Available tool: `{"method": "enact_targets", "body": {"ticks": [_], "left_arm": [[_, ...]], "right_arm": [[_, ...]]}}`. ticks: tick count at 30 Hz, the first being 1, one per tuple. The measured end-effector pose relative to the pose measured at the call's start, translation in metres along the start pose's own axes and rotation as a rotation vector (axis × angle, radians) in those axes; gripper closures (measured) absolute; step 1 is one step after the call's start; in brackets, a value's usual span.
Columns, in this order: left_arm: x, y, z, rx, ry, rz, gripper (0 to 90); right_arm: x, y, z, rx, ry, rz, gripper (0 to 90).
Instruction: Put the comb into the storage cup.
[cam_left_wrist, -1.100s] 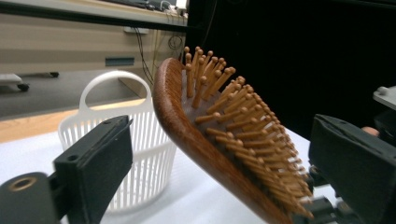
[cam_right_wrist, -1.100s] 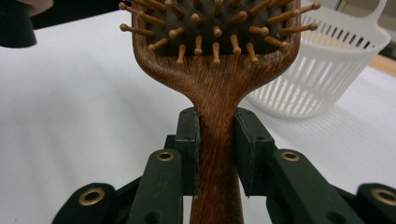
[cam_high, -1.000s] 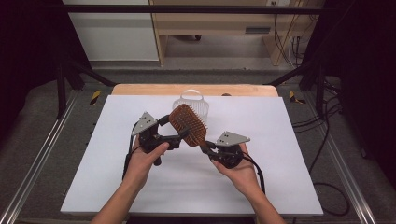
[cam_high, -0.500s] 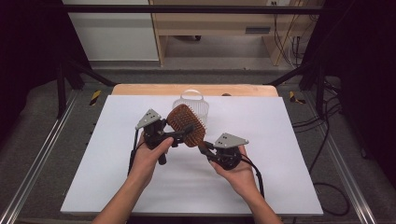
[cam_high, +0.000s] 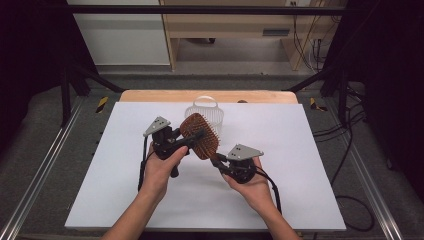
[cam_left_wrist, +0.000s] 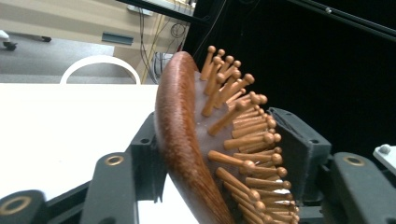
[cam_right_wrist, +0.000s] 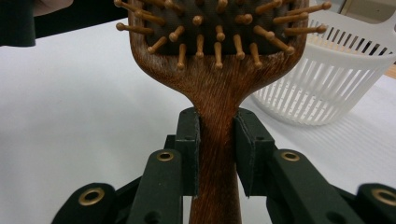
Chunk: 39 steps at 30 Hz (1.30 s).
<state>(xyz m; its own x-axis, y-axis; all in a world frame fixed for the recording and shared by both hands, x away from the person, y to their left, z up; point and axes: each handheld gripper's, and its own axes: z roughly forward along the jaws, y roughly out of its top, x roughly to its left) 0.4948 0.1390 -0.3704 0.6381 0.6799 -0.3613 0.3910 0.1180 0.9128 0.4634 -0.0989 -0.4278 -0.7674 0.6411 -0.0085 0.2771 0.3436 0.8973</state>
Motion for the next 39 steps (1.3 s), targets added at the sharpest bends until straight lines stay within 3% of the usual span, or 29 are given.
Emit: {"method": "enact_targets", "body": {"ticks": [7,14,21,35,39], "left_arm": [[-0.005,0.004,-0.002,-0.005,0.005,-0.020,47.5],[-0.012,0.005,-0.002,-0.007,0.002,0.005,49.0],[-0.016,0.007,0.000,-0.016,-0.006,-0.004,49.8],[-0.025,0.013,0.004,-0.005,-0.010,0.028,51.2],[-0.026,0.014,0.003,-0.003,-0.009,0.039,51.5]], "right_arm": [[0.001,0.000,0.001,-0.007,0.005,0.011,72.8],[0.001,0.000,0.002,-0.012,0.024,0.022,72.6],[-0.001,-0.001,0.001,-0.017,0.035,0.040,72.4],[-0.002,-0.001,0.001,-0.027,0.046,0.060,71.9],[-0.003,0.000,0.000,-0.030,0.046,0.069,68.5]]}}
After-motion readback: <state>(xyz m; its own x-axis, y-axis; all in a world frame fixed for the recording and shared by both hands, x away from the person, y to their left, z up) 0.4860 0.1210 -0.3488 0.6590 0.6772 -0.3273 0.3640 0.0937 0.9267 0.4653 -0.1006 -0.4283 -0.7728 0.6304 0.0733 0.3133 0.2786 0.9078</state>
